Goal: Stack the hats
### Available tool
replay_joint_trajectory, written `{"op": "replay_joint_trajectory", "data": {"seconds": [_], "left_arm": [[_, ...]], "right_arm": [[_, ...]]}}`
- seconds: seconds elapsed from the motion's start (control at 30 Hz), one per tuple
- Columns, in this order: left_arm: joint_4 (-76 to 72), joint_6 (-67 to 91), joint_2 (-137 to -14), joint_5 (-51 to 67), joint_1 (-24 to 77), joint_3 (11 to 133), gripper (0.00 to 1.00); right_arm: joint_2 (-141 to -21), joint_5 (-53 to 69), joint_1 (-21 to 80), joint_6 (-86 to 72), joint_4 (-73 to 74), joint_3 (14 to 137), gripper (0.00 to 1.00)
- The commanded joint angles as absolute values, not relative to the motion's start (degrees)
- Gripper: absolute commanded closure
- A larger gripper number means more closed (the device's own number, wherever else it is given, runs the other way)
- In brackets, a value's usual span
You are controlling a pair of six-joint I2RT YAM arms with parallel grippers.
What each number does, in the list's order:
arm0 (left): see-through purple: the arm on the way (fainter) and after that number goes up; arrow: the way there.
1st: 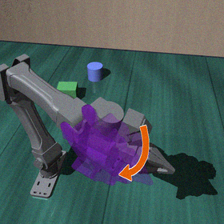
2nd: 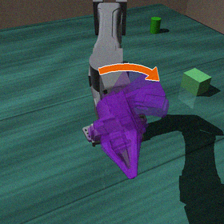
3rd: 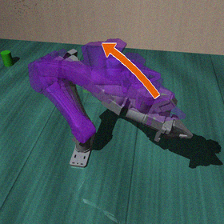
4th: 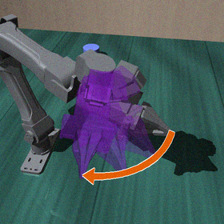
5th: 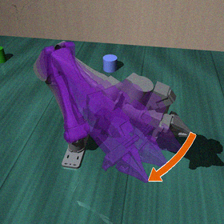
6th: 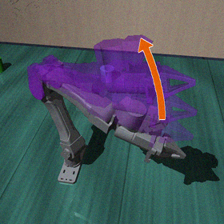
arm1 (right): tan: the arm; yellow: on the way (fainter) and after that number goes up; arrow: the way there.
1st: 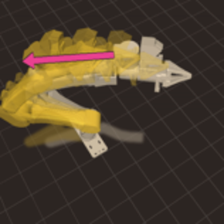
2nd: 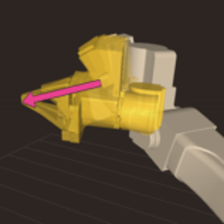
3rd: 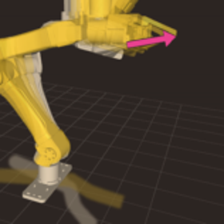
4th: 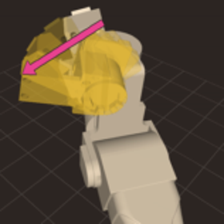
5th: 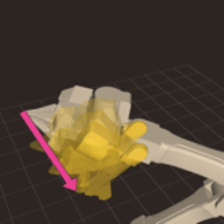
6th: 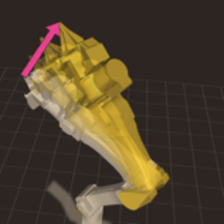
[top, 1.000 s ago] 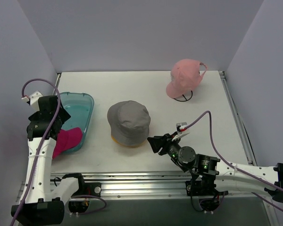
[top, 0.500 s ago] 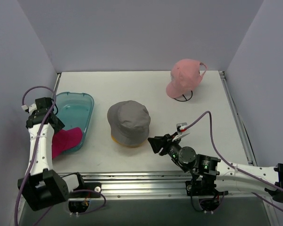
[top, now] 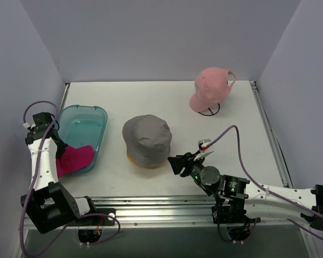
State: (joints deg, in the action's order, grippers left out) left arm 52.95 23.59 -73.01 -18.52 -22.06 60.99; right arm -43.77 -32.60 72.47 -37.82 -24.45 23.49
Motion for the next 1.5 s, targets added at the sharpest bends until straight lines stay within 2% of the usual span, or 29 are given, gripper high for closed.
{"op": "replay_joint_trajectory", "data": {"seconds": [0.0,0.3,0.63,0.8,1.13,1.47], "left_arm": [[49.5,23.1,-67.5,-13.0,-22.3,64.2,0.98],[47.9,25.7,-55.4,-2.3,-22.1,71.9,0.98],[46.1,29.4,-43.9,10.1,-20.2,76.6,0.98],[44.6,29.6,-42.1,13.6,-20.1,74.8,0.98],[40.3,31.7,-42.6,15.4,-20.1,74.4,0.98],[39.6,31.5,-44.1,19.8,-20.1,76.6,0.98]], "right_arm": [[-46.6,-35.1,72.6,-35.0,-22.9,29.8,0.60],[-65.7,-38.6,71.4,-25.1,-12.8,53.1,0.58],[-83.6,-35.4,67.6,-14.2,-11.0,69.9,0.57],[-89.0,-32.7,67.3,-7.0,-12.3,73.2,0.56],[-99.3,-27.3,67.3,-3.9,-9.0,79.1,0.54],[-100.2,-27.4,67.9,-3.9,-8.8,79.7,0.54]]}}
